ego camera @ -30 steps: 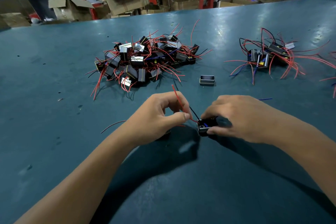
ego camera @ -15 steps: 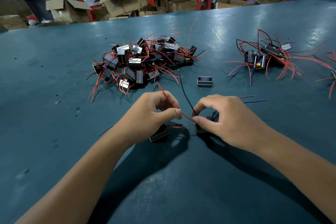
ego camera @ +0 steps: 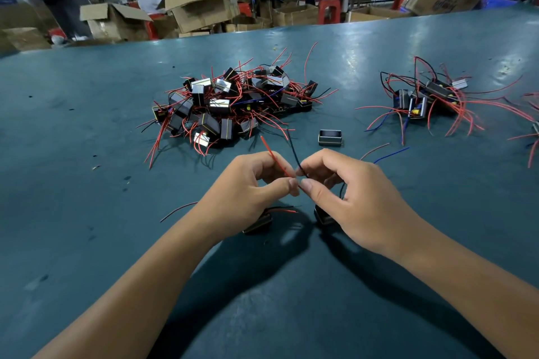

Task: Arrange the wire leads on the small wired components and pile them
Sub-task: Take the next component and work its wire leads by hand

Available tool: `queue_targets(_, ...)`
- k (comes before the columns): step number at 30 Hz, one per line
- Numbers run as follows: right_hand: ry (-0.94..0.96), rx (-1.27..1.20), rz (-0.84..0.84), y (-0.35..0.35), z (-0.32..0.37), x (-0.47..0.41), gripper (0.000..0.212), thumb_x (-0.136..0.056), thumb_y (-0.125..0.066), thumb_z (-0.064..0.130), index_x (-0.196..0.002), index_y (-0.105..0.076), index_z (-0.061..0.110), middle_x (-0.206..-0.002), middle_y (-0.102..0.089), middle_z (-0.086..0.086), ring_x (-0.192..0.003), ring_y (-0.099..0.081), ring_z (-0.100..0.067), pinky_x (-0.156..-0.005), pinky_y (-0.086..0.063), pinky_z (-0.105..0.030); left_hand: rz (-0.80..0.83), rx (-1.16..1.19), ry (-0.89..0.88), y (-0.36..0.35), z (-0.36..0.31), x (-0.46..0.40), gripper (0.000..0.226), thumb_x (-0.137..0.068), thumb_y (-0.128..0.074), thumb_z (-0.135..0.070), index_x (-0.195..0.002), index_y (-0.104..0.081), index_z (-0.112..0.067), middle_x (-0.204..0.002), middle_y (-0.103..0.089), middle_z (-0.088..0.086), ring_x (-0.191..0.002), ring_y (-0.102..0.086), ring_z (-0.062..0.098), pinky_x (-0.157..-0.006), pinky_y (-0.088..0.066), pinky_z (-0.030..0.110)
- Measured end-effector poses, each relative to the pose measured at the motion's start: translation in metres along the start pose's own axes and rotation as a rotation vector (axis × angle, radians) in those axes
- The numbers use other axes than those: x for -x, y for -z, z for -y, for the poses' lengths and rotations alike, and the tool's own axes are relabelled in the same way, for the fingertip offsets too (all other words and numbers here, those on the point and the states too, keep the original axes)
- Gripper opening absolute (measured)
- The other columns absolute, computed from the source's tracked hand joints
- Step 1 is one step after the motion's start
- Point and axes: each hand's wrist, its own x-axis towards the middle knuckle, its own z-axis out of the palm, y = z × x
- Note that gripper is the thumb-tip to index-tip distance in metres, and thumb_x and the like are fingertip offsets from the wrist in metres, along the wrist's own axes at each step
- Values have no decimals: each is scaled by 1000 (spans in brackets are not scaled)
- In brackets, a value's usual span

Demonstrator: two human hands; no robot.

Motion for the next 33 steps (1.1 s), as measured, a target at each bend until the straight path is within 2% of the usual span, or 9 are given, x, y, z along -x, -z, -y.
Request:
queue_targets(7,42,-174,-4,-3,9,-1,1,-93,-64,24,-92,-64,24,-86,-68,9,-85,-65,-14,-75,-47,-18,-27,-60,-43,-7,-4,1,7,-93,-68,-14,-87,-67,-18,-74,-69,-12,-57,-55,-4,-58,-42,10)
queue_targets(10,61,-172,-38,-8,14,-2,10,-88,-69,25,-97,-65,22,-86,-66,9,-85,-64,-16,-72,-49,-22,-25,-61,-52,-9,-6,2,7,-88,-63,-20,-92,-68,-23,-86,-72,-1,-78,-65,30,-72,-55,46)
queue_targets(12,53,-169,-82,-10,17,-4,14,-87,-71,24,-98,-64,21,-85,-63,8,-83,-62,-18,-66,-46,-20,-5,-43,-68,-12,-9,3,9,-88,-61,-23,-93,-68,-27,-88,-71,-1,-81,-63,38,-73,-55,54)
queue_targets(14,42,-155,-119,-11,19,-5,12,-87,-72,20,-96,-63,20,-81,-62,7,-79,-60,-17,-64,-41,-13,9,-42,-83,-14,-10,4,8,-89,-63,-25,-90,-66,-32,-86,-68,-1,-69,-58,37,-63,-56,49)
queue_targets(17,53,-76,-148,-10,20,-4,6,-89,-71,15,-88,-65,17,-76,-63,4,-74,-58,-16,-62,-38,-9,4,-87,-115,-17,-9,4,19,-93,-65,-21,-87,-63,-39,-81,-65,1,-51,-38,19,-47,-39,27)
queue_targets(19,78,-37,-146,-9,21,-4,6,-89,-69,15,-85,-65,15,-77,-62,4,-74,-57,-14,-63,-37,-10,-2,-97,-116,-19,-8,5,16,-93,-65,-17,-88,-63,-32,-80,-65,1,-54,-47,23,-50,-43,32)
queue_targets(23,97,-36,-127,-5,19,-3,8,-91,-67,13,-84,-62,15,-76,-62,6,-74,-60,-15,-64,-45,-21,-105,-129,-121,-6,-11,4,5,-89,-67,-20,-85,-66,-20,-76,-65,-5,-69,-58,11,-63,-47,27)
queue_targets(26,75,-79,-109,-2,16,-1,12,-92,-68,11,-84,-62,16,-69,-62,9,-66,-61,-10,-62,-44,-15,-191,-138,-219,13,-14,4,5,-88,-70,-24,-91,-67,-22,-84,-67,-9,-79,-60,13,-73,-43,21)
queue_targets(33,63,-108,-81,-2,15,3,6,-92,-67,11,-89,-65,15,-70,-68,5,-69,-70,-14,-66,-54,-32,-129,-131,-308,17,-17,7,8,-91,-72,-29,-97,-72,-24,-90,-70,-11,-81,-59,12,-78,-38,12)
